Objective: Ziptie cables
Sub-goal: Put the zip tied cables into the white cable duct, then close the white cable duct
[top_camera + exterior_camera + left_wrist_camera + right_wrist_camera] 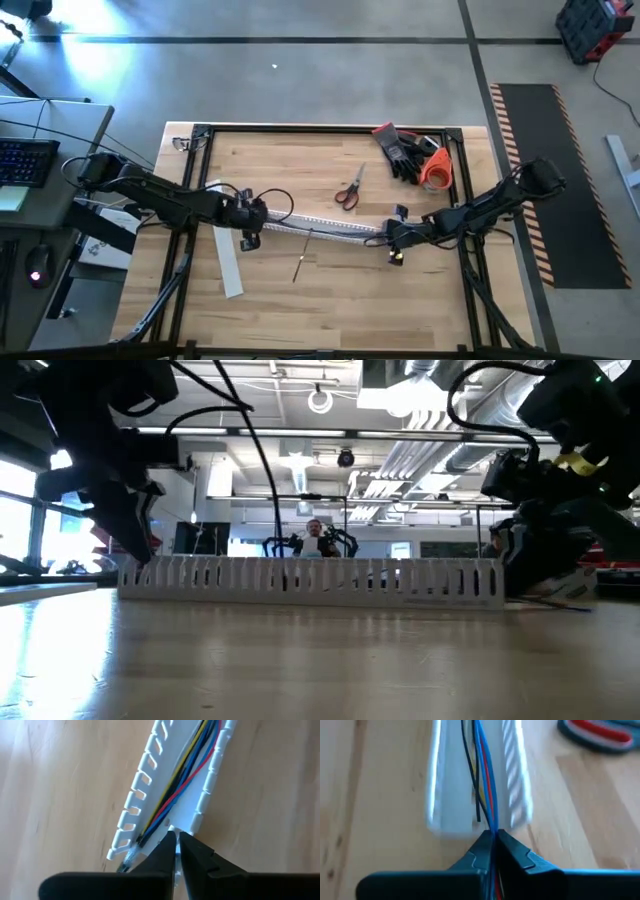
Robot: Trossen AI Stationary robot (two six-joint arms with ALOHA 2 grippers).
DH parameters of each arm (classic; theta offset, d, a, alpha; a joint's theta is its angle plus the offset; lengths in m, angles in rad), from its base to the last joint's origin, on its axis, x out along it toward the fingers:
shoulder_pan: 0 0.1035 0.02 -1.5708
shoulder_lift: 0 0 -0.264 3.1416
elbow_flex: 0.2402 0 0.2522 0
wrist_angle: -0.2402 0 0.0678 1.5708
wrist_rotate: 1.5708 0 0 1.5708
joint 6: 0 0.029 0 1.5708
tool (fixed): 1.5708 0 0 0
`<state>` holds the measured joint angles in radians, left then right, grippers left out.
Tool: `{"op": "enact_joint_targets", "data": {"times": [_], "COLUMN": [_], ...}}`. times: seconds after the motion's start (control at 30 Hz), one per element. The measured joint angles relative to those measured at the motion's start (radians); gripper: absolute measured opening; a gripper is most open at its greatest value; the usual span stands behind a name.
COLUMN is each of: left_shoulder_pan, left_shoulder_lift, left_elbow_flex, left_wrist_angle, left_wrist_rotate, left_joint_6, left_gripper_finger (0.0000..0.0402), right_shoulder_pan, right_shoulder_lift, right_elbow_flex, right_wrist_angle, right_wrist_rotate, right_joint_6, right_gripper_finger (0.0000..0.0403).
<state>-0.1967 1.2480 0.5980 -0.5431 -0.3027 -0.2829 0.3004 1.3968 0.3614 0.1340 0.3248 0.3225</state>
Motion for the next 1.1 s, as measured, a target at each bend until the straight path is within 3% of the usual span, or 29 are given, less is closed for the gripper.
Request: {"op": "enact_joint_targets", "data": {"times": [0.3, 0.5, 0.63, 0.8, 0.93, 1.1], "left_shoulder_pan": [0.000, -0.001, -0.002, -0.032, -0.073, -0.155], "left_shoulder_lift": [0.001, 0.000, 0.000, -0.002, -0.003, -0.003], "left_elbow_flex": [0.018, 0.119, 0.199, 0.290, 0.304, 0.265], "left_wrist_angle": [0.043, -0.085, -0.213, -0.447, -0.604, -0.709], "left_wrist_rotate": [-0.008, -0.015, -0.018, -0.024, -0.021, 0.075], "left_joint_6": [0.015, 0.024, 0.012, -0.108, -0.348, -0.728], "left_gripper_finger": [0.0003, 0.0015, 0.0024, 0.0028, 0.0028, 0.0028], "right_shoulder_pan": [0.000, 0.000, 0.000, 0.010, 0.093, 0.219], "right_shoulder_lift": [-0.003, -0.018, -0.063, -0.131, -0.188, -0.220], "right_elbow_flex": [0.002, 0.022, 0.086, 0.226, 0.299, 0.298], "right_wrist_angle": [-0.049, -0.150, -0.305, -0.644, -0.746, -0.638], "right_wrist_rotate": [-0.002, -0.003, -0.019, -0.008, 0.168, 0.456], "right_joint_6": [0.041, 0.083, 0.039, 0.101, 0.112, 0.119], "right_gripper_finger": [0.0011, 0.0079, 0.0134, 0.0176, 0.0180, 0.0170]}}
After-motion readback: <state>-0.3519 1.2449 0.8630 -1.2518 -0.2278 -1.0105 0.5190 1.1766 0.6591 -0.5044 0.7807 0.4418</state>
